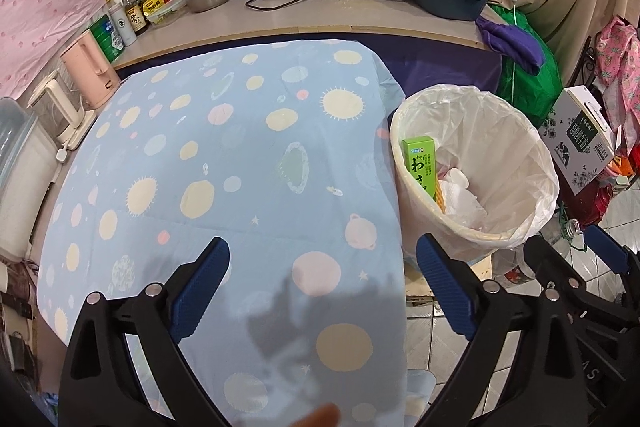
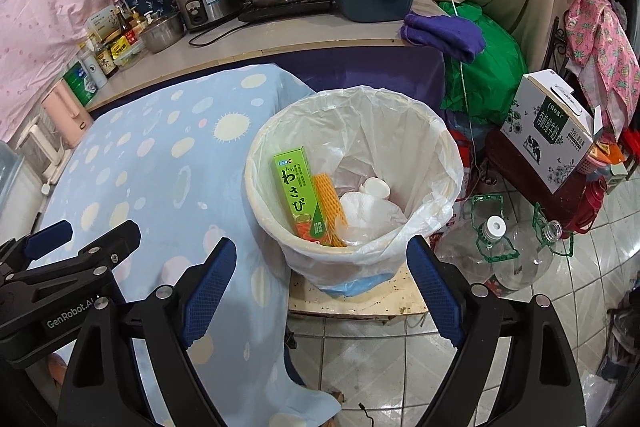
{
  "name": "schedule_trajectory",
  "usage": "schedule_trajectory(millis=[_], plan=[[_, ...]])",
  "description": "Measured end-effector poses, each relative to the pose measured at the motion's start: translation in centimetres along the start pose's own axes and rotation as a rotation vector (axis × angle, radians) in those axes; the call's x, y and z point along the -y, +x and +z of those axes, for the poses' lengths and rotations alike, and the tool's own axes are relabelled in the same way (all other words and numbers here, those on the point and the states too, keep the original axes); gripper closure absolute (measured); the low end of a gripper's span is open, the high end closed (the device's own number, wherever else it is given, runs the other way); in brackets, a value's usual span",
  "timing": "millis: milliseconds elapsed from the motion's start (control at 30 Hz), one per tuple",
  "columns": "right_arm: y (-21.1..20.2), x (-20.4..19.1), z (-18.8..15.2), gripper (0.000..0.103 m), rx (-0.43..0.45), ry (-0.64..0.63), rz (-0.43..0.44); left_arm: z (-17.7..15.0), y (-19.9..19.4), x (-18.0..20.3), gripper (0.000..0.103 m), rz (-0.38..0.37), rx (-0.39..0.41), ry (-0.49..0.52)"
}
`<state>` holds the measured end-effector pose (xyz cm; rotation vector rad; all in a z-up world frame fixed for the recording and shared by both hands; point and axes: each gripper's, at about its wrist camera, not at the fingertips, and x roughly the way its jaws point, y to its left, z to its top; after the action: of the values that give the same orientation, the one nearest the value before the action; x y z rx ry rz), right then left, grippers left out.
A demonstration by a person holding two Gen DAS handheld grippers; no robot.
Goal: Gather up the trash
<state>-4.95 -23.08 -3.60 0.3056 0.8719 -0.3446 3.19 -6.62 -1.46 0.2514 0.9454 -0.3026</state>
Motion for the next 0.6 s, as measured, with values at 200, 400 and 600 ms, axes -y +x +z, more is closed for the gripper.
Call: schedule_trajectory(millis=[200, 400, 600], plan=[[-0.12, -0.16, -0.34, 0.019, 0.001, -0.008, -0.014, -0.37, 0.0, 0.01, 0.013, 0.006, 0.002, 0.007], [-0.25, -0.08, -0.54, 0.019, 0.002, -0.006, -0.021, -0.52, -0.14, 0.15, 0.013, 0.01, 0.016, 0.017], [-0.34, 0.02, -0.61, 0.019, 0.006, -0.003, -0.028, -0.57, -0.16, 0.26, 0.013, 0.005, 0.017, 0.022]])
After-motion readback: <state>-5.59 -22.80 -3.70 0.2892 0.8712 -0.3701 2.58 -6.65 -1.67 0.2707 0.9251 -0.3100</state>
